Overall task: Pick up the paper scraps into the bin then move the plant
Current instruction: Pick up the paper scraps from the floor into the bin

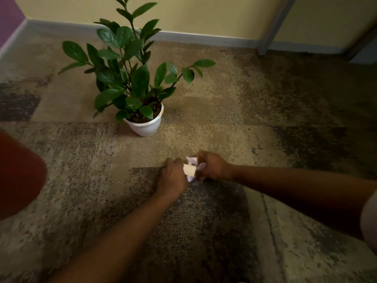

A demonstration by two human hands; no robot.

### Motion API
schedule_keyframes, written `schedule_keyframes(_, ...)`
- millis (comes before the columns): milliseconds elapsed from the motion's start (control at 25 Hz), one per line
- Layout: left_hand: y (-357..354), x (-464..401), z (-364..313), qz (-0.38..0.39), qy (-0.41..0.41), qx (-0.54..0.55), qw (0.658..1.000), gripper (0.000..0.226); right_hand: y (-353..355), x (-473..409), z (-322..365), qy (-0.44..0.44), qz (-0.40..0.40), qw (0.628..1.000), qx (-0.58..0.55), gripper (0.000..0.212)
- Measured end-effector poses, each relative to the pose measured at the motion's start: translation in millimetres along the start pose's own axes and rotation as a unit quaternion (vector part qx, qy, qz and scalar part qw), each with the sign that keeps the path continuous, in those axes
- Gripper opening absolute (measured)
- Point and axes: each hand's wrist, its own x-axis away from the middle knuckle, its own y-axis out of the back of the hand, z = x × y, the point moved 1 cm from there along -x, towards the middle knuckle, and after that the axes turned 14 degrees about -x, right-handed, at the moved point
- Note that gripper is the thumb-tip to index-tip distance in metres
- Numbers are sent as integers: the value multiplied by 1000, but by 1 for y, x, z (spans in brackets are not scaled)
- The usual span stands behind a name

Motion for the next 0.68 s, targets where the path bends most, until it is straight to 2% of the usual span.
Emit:
schedule_keyframes(80,13,-8,21,4,25,-8,1000,59,5,-13,16,-1,9,1000,-23,34)
schedule_keyframes(160,24,-11,37,35,35,-36,998,74,16,-19,18,17,-12,1000,11,42)
schedule_keyframes(280,36,-13,51,69,38,-75,994,84,40,-26,-5,49,-58,967,242,47)
schedule_keyframes(360,39,-11,57,62,47,-117,990,78,49,-25,-21,-16,-59,939,338,50)
schedule_keyframes(400,40,-9,59,51,51,-136,988,72,49,-24,-27,-47,-54,934,350,52)
schedule_keyframes(480,37,-4,61,25,46,-159,986,56,41,-18,-35,-52,-62,935,347,47)
schedule_keyframes(560,33,1,63,18,34,-168,985,44,25,-10,-35,-19,-65,943,324,35)
schedule_keyframes(680,27,3,71,15,27,-161,987,34,1,-3,-26,45,-13,975,215,24)
